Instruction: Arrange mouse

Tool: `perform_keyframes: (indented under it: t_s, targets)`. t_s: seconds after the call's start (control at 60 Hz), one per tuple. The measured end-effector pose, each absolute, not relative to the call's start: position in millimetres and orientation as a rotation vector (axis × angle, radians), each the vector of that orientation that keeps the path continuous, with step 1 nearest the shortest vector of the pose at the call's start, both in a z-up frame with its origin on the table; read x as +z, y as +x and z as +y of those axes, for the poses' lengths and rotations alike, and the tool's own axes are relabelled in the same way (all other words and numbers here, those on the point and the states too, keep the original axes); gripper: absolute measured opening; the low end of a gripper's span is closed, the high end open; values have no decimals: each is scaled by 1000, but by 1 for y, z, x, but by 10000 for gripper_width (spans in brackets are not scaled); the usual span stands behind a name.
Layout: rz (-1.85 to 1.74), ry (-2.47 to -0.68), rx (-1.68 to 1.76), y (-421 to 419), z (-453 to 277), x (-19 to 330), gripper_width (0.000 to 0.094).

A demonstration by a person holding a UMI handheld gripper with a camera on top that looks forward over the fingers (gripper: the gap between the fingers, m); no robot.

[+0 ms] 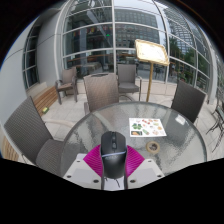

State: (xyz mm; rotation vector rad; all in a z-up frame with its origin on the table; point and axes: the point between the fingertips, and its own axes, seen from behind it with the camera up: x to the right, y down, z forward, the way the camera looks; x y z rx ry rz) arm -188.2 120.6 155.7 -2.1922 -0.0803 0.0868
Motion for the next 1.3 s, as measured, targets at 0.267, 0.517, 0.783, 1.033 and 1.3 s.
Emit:
perform_keyframes:
  t_s: [0.267, 0.517, 0.783, 1.033, 1.3]
  targets:
    - [-111, -2423, 61, -216, 90, -16, 274]
    - [-90, -2390, 41, -216, 92, -17, 445]
    - [-9, -2388, 53, -178, 82, 59, 865]
    - [61, -2265, 59, -95, 16, 185, 860]
    - [12, -2224, 29, -25, -88, 216, 854]
